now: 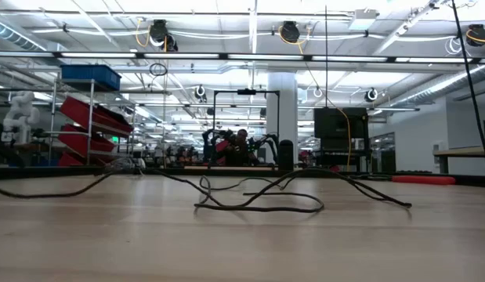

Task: Coil cords
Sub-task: Coil the black wire onto the spool

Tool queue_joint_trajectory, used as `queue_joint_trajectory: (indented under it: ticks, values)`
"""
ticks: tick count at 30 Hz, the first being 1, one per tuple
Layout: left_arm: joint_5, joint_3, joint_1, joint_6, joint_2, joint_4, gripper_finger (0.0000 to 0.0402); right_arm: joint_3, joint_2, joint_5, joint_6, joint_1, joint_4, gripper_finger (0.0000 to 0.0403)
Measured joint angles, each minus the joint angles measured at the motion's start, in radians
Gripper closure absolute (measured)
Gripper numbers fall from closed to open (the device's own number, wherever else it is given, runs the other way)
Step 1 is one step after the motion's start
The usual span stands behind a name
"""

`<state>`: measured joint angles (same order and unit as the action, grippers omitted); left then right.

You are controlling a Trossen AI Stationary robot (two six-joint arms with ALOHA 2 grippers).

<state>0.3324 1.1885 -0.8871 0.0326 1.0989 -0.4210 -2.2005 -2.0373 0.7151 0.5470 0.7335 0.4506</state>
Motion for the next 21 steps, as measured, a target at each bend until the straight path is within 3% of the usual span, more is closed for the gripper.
queue_joint_trajectory:
  ticks: [9,21]
  values:
    - [-0.15,0.0,0.092,0.002,0.053,0.028,0.04,0.001,-0.024,-0.019,0.091,-0.066,-0.158,0.0403]
    - [-0.383,0.0,0.201,0.006,0.139,0.066,0.04,0.001,-0.026,-0.036,0.044,-0.136,-0.17,0.0403]
